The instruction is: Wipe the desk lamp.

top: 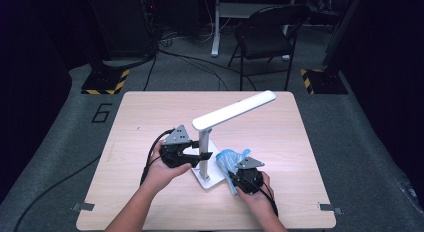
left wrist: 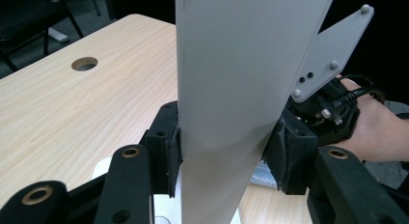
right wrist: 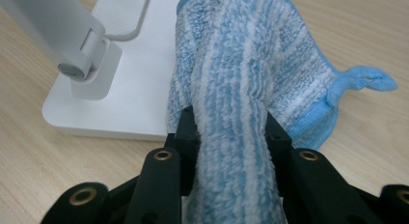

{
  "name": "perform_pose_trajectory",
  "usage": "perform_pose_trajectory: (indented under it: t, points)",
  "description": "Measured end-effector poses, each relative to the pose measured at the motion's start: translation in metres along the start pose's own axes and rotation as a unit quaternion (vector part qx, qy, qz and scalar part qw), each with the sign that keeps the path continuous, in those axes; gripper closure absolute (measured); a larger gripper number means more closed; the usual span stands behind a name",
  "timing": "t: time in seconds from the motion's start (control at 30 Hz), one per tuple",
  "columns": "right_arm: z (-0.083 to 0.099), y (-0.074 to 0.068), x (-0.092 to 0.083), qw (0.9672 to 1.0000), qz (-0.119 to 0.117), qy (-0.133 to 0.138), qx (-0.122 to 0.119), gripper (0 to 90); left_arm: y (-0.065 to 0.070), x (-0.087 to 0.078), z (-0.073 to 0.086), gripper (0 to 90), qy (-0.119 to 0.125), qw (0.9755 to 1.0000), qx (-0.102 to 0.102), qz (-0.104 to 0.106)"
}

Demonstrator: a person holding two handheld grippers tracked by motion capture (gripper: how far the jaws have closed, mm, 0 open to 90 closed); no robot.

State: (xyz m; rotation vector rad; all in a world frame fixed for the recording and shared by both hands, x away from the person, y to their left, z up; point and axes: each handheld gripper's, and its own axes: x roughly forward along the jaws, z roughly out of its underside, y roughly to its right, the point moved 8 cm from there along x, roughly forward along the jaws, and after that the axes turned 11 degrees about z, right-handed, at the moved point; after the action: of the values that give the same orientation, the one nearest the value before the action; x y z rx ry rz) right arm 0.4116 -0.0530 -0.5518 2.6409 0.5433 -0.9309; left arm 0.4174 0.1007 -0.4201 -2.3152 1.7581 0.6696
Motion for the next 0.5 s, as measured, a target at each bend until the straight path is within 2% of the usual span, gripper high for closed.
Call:
perform_pose_trajectory:
  t: [0.13, 0.23, 0.4, 0.5]
  points:
    - [-0.004, 0.004, -0.003, 0.9999, -0.002, 0.013, 0.005, 67.9, 0.005, 0.002, 0.0, 52.1, -0.005, 0.9998, 0.008, 0.018]
    - [-0.005, 0.003, -0.004, 0.9998, -0.012, 0.013, 0.012, 67.7, 0.009, 0.007, -0.001, 52.0, 0.004, 0.9995, 0.011, 0.03]
    - [-0.005, 0.001, -0.005, 0.9998, -0.017, 0.011, 0.009, 67.4, 0.01, 0.009, -0.002, 52.0, 0.0, 0.9993, 0.012, 0.034]
    - [-0.006, -0.002, -0.005, 0.9997, -0.019, 0.011, 0.008, 67.2, 0.012, 0.012, -0.003, 52.0, 0.004, 0.9989, 0.018, 0.044]
